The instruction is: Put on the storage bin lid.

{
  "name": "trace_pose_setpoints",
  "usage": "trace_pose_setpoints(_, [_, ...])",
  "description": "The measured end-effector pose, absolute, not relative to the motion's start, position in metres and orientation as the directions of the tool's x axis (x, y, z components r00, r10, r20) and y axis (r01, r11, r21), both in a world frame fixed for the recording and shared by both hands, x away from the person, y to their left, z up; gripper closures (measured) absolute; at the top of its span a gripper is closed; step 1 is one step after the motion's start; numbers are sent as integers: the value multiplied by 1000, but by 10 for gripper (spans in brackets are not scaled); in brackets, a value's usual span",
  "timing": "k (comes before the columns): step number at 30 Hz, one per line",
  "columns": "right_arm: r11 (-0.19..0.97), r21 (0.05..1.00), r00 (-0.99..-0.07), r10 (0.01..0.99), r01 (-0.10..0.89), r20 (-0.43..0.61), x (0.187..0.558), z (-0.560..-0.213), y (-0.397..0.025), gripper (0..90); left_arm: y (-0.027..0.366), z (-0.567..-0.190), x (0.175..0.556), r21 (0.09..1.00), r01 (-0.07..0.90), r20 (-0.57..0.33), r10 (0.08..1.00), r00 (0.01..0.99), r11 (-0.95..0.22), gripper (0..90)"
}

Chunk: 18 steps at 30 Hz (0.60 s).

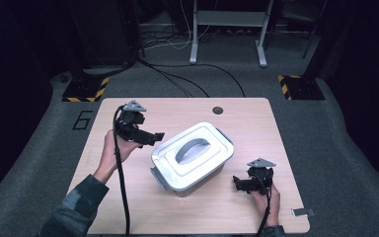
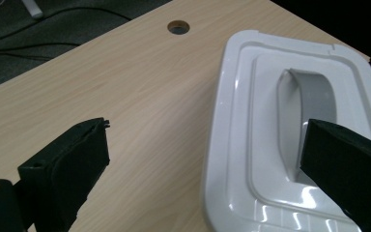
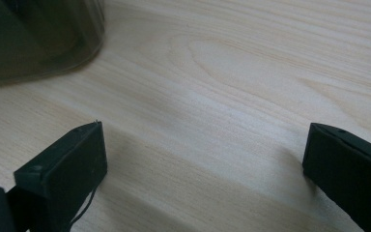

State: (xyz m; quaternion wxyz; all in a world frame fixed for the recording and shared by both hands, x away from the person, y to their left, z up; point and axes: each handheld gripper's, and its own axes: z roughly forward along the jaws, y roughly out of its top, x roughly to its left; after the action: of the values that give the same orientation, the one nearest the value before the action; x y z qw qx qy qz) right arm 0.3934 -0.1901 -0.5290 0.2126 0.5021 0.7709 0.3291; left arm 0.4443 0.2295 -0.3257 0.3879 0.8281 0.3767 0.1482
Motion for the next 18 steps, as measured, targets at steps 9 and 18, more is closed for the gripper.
trace_pose_setpoints(9, [276,723,-401,916,634,2,393,-529,-190,11,264,-334,444,761,536,-58,785,616,-364,15])
trace_pose_setpoints(18, [276,723,-400,916,634,2,393,-529,-190,12,286,-353,444,754,569,-76,816,573,-329,15])
